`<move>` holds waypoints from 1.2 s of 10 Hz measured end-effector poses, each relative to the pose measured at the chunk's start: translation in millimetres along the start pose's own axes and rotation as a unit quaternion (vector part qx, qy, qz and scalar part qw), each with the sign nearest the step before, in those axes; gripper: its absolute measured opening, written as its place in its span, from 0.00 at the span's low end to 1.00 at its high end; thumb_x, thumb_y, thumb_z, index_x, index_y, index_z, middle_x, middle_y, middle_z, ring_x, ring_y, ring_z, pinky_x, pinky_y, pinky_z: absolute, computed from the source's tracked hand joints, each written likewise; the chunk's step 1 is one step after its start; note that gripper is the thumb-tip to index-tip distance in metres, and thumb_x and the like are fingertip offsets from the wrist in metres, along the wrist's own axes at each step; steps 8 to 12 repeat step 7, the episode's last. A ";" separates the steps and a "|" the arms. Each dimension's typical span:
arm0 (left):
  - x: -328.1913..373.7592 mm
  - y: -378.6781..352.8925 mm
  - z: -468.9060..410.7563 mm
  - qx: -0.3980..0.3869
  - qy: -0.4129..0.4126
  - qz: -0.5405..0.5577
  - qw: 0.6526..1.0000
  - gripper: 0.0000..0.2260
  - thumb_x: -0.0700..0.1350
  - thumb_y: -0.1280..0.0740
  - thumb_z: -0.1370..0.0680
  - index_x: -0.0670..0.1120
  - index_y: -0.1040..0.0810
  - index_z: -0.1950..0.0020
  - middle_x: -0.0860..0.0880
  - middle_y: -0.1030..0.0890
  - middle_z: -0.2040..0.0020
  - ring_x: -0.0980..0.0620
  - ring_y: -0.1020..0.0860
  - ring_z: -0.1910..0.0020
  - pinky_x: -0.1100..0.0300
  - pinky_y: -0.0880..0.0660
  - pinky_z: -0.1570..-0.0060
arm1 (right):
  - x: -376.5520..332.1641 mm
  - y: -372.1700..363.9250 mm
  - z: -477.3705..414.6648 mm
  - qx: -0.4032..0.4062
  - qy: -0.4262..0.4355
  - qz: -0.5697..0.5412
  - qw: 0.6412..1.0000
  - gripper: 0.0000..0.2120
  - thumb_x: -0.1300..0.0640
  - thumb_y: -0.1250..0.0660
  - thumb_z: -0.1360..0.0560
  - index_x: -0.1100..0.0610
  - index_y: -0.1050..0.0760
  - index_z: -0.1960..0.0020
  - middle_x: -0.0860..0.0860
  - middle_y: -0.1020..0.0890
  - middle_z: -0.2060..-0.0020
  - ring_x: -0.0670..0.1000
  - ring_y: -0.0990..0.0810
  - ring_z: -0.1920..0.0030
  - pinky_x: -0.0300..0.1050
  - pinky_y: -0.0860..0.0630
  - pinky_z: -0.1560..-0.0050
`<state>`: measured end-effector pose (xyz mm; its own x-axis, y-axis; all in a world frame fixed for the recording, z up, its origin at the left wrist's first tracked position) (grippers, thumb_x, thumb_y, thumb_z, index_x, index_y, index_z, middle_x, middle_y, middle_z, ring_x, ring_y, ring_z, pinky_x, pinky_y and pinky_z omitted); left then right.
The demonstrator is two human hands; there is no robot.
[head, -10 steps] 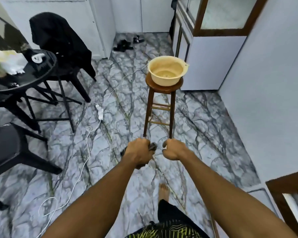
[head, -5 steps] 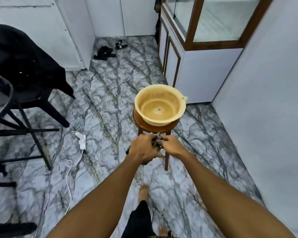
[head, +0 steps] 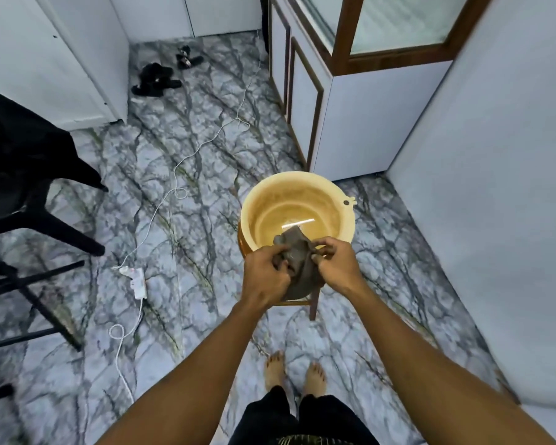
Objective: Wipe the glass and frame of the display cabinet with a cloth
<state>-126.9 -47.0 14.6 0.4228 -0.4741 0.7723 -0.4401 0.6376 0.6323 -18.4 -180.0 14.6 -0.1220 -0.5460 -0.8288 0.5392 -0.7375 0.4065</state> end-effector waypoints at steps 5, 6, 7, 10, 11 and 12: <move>-7.6 -13.3 -26.8 -0.143 -0.132 -0.270 0.943 0.24 0.56 0.35 0.32 0.49 0.15 0.40 0.51 0.14 0.44 0.46 0.27 0.37 0.47 0.35 0.39 | 9.1 5.3 -10.9 -0.101 0.166 0.347 0.918 0.23 0.51 0.27 0.31 0.50 0.19 0.36 0.51 0.21 0.45 0.54 0.28 0.41 0.51 0.26 0.38; -10.1 -17.2 -32.1 -0.195 -0.126 -0.307 0.923 0.22 0.54 0.38 0.33 0.52 0.15 0.44 0.53 0.15 0.46 0.47 0.29 0.37 0.48 0.36 0.40 | 11.6 2.6 -17.8 -0.100 0.162 0.370 0.909 0.21 0.50 0.27 0.27 0.44 0.19 0.35 0.52 0.26 0.44 0.55 0.28 0.42 0.47 0.29 0.38; -6.8 -21.8 -31.9 -0.174 -0.125 -0.294 0.931 0.19 0.53 0.35 0.34 0.52 0.14 0.46 0.54 0.14 0.49 0.46 0.28 0.39 0.47 0.35 0.41 | 12.7 0.3 -19.5 -0.093 0.200 0.362 0.906 0.19 0.53 0.27 0.28 0.48 0.18 0.37 0.51 0.21 0.44 0.54 0.28 0.40 0.50 0.28 0.37; -6.8 -21.8 -31.9 -0.174 -0.125 -0.294 0.931 0.19 0.53 0.35 0.34 0.52 0.14 0.46 0.54 0.14 0.49 0.46 0.28 0.39 0.47 0.35 0.41 | 12.7 0.3 -19.5 -0.093 0.200 0.362 0.906 0.19 0.53 0.27 0.28 0.48 0.18 0.37 0.51 0.21 0.44 0.54 0.28 0.40 0.50 0.28 0.37; -6.8 -21.8 -31.9 -0.174 -0.125 -0.294 0.931 0.19 0.53 0.35 0.34 0.52 0.14 0.46 0.54 0.14 0.49 0.46 0.28 0.39 0.47 0.35 0.41 | 12.7 0.3 -19.5 -0.093 0.200 0.362 0.906 0.19 0.53 0.27 0.28 0.48 0.18 0.37 0.51 0.21 0.44 0.54 0.28 0.40 0.50 0.28 0.37; -6.8 -21.8 -31.9 -0.174 -0.125 -0.294 0.931 0.19 0.53 0.35 0.34 0.52 0.14 0.46 0.54 0.14 0.49 0.46 0.28 0.39 0.47 0.35 0.41 | 12.7 0.3 -19.5 -0.093 0.200 0.362 0.906 0.19 0.53 0.27 0.28 0.48 0.18 0.37 0.51 0.21 0.44 0.54 0.28 0.40 0.50 0.28 0.37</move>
Point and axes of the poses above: each hand's wrist, its own z-axis away from the middle knuckle, its own y-axis out of the back of the hand, x = y × z, the point moved 2 cm from there along -z, towards the middle knuckle
